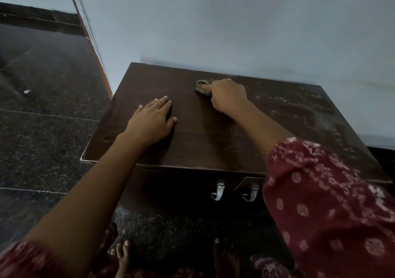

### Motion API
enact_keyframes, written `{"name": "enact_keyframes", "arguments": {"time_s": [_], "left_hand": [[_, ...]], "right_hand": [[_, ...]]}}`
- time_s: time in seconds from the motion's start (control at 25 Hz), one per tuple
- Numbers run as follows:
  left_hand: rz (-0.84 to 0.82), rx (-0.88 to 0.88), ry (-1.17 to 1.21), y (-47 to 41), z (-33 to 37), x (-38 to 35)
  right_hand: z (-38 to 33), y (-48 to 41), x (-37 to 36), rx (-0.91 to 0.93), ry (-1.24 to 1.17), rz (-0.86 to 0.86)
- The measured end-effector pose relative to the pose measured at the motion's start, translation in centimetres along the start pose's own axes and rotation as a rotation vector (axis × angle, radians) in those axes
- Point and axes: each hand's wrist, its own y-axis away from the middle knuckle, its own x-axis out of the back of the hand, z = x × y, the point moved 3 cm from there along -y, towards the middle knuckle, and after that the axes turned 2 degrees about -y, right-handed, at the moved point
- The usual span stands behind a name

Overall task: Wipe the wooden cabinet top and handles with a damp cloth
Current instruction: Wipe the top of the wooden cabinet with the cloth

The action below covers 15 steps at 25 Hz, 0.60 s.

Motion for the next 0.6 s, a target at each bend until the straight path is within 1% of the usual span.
{"name": "enact_keyframes", "arguments": {"time_s": [0.16, 0.28, 0.44, 0.6], "left_hand": [[0.011, -0.042, -0.032, 1.6, 0.4, -0.1], [0.048, -0.072, 0.023, 2.6, 1.7, -0.3], [0.029, -0.101, 0.035, 2.3, 4.9, -0.5], [-0.006, -0.083, 0.04, 1.7, 5.7, -0.9]], "right_hand": [[-0.4, 5.7, -0.6, 0.073, -0.025, -0.014], [-0.6, 9.9, -0.4, 0.15, -0.033, 0.006], [-0.5, 15.2, 0.4, 0.237, -0.037, -0.009], [1.1, 18.9, 0.5, 0.314, -0.053, -0.056]]}}
